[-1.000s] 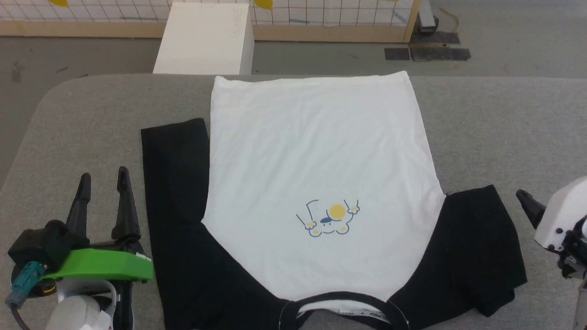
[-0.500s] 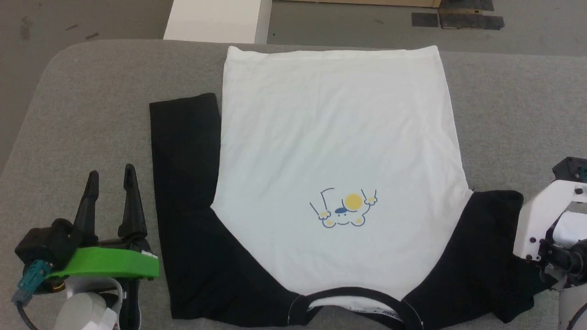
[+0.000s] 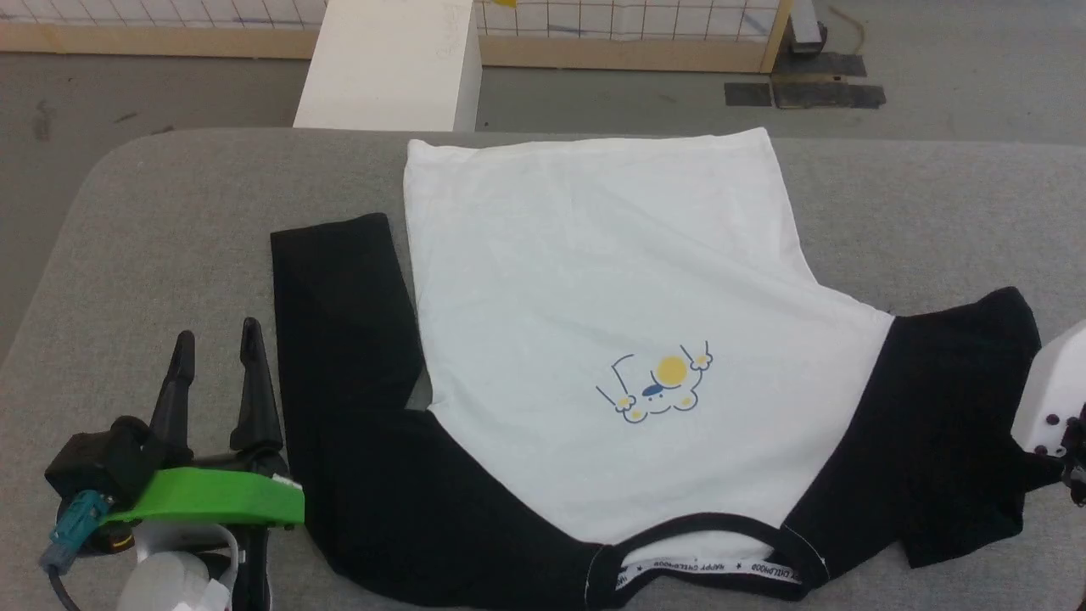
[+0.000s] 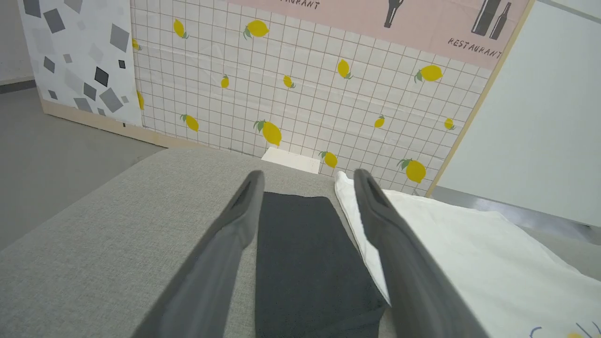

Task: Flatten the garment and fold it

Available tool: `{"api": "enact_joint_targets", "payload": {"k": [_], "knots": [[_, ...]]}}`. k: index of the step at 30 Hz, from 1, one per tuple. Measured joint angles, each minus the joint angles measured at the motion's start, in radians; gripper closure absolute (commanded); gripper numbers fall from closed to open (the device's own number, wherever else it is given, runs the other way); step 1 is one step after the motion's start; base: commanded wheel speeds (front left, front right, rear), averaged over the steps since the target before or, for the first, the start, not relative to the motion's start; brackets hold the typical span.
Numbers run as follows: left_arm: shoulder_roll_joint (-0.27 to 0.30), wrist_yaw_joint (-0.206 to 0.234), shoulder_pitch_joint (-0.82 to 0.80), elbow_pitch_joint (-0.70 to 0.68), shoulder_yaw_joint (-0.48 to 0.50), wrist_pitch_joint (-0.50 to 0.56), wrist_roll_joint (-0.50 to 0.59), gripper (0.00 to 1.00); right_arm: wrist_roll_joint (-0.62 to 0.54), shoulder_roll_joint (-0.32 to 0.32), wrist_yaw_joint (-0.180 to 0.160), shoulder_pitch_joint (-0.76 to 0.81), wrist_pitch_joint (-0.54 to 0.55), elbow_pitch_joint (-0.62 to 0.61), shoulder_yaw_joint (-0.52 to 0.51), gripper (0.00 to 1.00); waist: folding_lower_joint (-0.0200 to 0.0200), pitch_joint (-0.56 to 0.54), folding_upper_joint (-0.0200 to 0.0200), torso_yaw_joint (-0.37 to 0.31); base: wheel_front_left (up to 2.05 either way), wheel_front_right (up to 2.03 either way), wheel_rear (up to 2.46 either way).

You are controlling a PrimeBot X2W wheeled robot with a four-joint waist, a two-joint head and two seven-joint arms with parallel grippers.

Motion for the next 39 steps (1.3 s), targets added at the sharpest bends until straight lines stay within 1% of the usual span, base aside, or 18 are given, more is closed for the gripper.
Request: {"api": "enact_joint_targets", "payload": {"k": [3,5,9,12,15,17,18,19,21,23,28,32,36,39], "knots": [[-0.006,-0.004,0.005,0.002,0.001,0.0,0.0,0.0,-0.005,-0.02,0.0,0.022,0.003,-0.061,0.074,1.0,0.0,-0.019,0.0,-0.007,0.0,0.0,0.0],[-0.008,-0.004,0.009,0.006,0.001,0.0,0.0,0.0,-0.005,-0.031,0.0,0.035,0.011,-0.095,0.142,1.0,0.0,-0.028,0.0,-0.012,0.0,0.0,0.0],[-0.01,-0.005,0.019,0.012,-0.001,0.0,0.0,0.0,0.017,-0.04,0.0,0.055,0.031,-0.121,0.284,1.0,0.0,-0.039,0.0,-0.016,0.0,0.0,0.0],[-0.011,-0.006,0.023,0.017,-0.001,0.0,-0.001,0.0,0.037,-0.038,0.0,0.064,0.038,-0.108,0.38,1.0,0.0,-0.041,0.0,-0.014,0.0,0.0,0.0],[-0.012,-0.009,0.023,0.022,-0.005,0.0,-0.002,0.0,0.07,-0.024,0.0,0.073,0.038,-0.061,0.443,1.0,0.0,-0.039,0.0,-0.005,0.0,0.0,0.0],[-0.013,-0.012,0.023,0.025,-0.008,0.0,-0.002,0.0,0.09,-0.009,0.0,0.084,0.036,-0.027,0.465,1.0,0.0,-0.038,0.0,0.001,0.0,0.0,0.0],[-0.013,-0.012,0.023,0.027,-0.008,0.0,-0.003,0.0,0.097,-0.007,0.0,0.087,0.036,-0.01,0.479,0.75,0.0,-0.037,0.0,0.005,0.0,0.0,0.0],[-0.012,-0.012,0.023,0.029,-0.009,0.0,-0.003,0.0,0.113,-0.001,0.0,0.091,0.033,0.004,0.481,0.0,0.0,-0.037,0.0,0.008,0.0,0.0,0.0],[-0.012,-0.012,0.023,0.032,-0.01,0.0,-0.003,0.0,0.134,0.005,0.0,0.093,0.016,0.014,0.476,0.0,0.0,-0.037,0.0,0.011,0.0,0.0,0.0],[-0.012,-0.012,0.023,0.033,-0.012,0.0,-0.003,0.0,0.159,0.013,0.0,0.093,-0.009,0.008,0.442,0.0,0.0,-0.039,0.0,0.01,0.0,0.0,0.0],[-0.011,-0.011,0.033,0.032,-0.016,0.0,-0.003,0.0,0.2,0.04,0.0,0.093,-0.073,-0.072,0.286,0.0,0.0,-0.053,0.0,0.0,0.0,0.0,0.0],[-0.01,-0.004,0.04,0.029,-0.02,0.002,-0.003,0.0,0.18,0.046,0.0,0.126,-0.088,-0.131,0.15,0.0,0.0,-0.061,0.0,-0.016,0.0,0.0,0.0],[-0.01,-0.003,0.043,0.019,-0.021,0.002,-0.003,0.0,0.138,0.051,0.0,0.198,-0.076,-0.142,0.061,0.0,-0.0001,-0.06,0.0,-0.033,0.0,0.0,0.0],[-0.008,-0.002,0.043,0.012,-0.023,0.002,-0.003,0.0,0.095,0.057,0.0,0.235,-0.072,-0.131,0.022,0.0,0.0,-0.052,0.0,-0.04,0.0,0.0,0.0]]}}
